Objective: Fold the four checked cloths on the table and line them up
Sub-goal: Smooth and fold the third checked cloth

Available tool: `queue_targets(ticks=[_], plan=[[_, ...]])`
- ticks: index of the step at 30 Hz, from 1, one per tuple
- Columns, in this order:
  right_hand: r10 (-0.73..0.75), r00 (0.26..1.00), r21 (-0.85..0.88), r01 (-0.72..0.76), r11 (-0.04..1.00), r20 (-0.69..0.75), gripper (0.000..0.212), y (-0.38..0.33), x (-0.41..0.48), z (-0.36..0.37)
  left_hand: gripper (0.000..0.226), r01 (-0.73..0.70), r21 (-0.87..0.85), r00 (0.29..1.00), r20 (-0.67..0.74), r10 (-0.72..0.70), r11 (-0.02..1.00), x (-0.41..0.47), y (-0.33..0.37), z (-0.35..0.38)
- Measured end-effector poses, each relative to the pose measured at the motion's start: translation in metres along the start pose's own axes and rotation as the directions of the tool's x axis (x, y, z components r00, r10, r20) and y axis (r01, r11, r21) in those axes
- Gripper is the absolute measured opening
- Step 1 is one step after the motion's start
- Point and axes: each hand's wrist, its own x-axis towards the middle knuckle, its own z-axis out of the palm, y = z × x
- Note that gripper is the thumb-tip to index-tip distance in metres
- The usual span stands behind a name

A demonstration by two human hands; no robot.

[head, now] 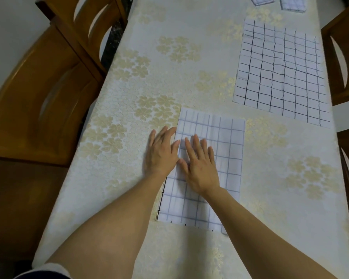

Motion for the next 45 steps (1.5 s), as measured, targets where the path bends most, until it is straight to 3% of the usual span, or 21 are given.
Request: queue_targets(ticks=[5, 9, 15, 20, 22, 24, 26, 28, 31, 37, 41, 45], plan=[[0.087, 0.980, 0.084, -0.073, 0.994, -0.182, 0.063, 0.038, -0.011, -0.020, 0.044, -0.002, -0.014, 1.000, -0.009, 0.002, 1.000, -0.002, 0.002, -0.002], [0.103, 0.989, -0.002, -0.103, 0.995, -0.107, 0.065, 0.077, -0.020, -0.018, 0.043, -0.004, -0.018, 1.000, -0.025, 0.003, 1.000, -0.001, 0.001, 0.001], [0.094, 0.990, -0.079, -0.103, 0.992, -0.102, 0.063, 0.077, -0.023, -0.013, 0.044, 0.012, 0.017, 1.000, 0.006, -0.012, 1.000, 0.000, -0.004, 0.005], [0.047, 0.992, -0.001, -0.048, 0.999, -0.114, 0.067, 0.076, -0.027, -0.028, 0.049, 0.061, -0.065, 0.998, 0.008, -0.060, 0.996, -0.002, 0.008, -0.003], [0.015, 0.987, 0.044, -0.008, 0.999, -0.158, 0.063, 0.082, -0.033, -0.038, 0.047, -0.010, -0.059, 0.996, -0.088, 0.005, 0.998, -0.002, 0.024, -0.011], [-0.027, 0.982, 0.039, 0.035, 0.999, -0.186, 0.059, 0.091, -0.036, -0.044, 0.041, -0.164, 0.050, 0.973, -0.158, 0.170, 0.985, -0.015, 0.054, -0.010], [-0.029, 0.985, 0.036, 0.036, 0.999, -0.169, 0.060, 0.103, -0.034, -0.046, 0.045, -0.312, 0.129, 0.945, -0.062, 0.321, 0.941, -0.043, 0.091, 0.010], [-0.017, 0.993, 0.045, 0.023, 0.999, -0.116, 0.064, 0.118, -0.028, -0.047, 0.057, -0.432, 0.214, 0.902, 0.132, 0.412, 0.876, -0.075, 0.119, 0.048], [-0.037, 0.997, -0.013, 0.036, 0.999, -0.065, 0.063, 0.142, -0.024, -0.047, 0.069, -0.385, 0.276, 0.899, 0.329, 0.289, 0.881, -0.099, 0.120, 0.096], [-0.125, 0.992, -0.093, 0.122, 0.988, -0.029, 0.057, 0.166, -0.003, -0.059, 0.074, -0.385, 0.415, 0.885, 0.420, 0.201, 0.825, -0.101, 0.113, 0.100], [-0.104, 0.994, -0.127, 0.108, 0.986, 0.034, 0.060, 0.178, 0.018, -0.074, 0.074, -0.377, 0.440, 0.880, 0.445, 0.167, 0.815, -0.101, 0.119, 0.102], [-0.067, 0.998, -0.071, 0.067, 0.995, 0.003, 0.060, 0.176, 0.028, -0.081, 0.074, -0.335, 0.450, 0.891, 0.436, 0.123, 0.828, -0.111, 0.122, 0.104]])
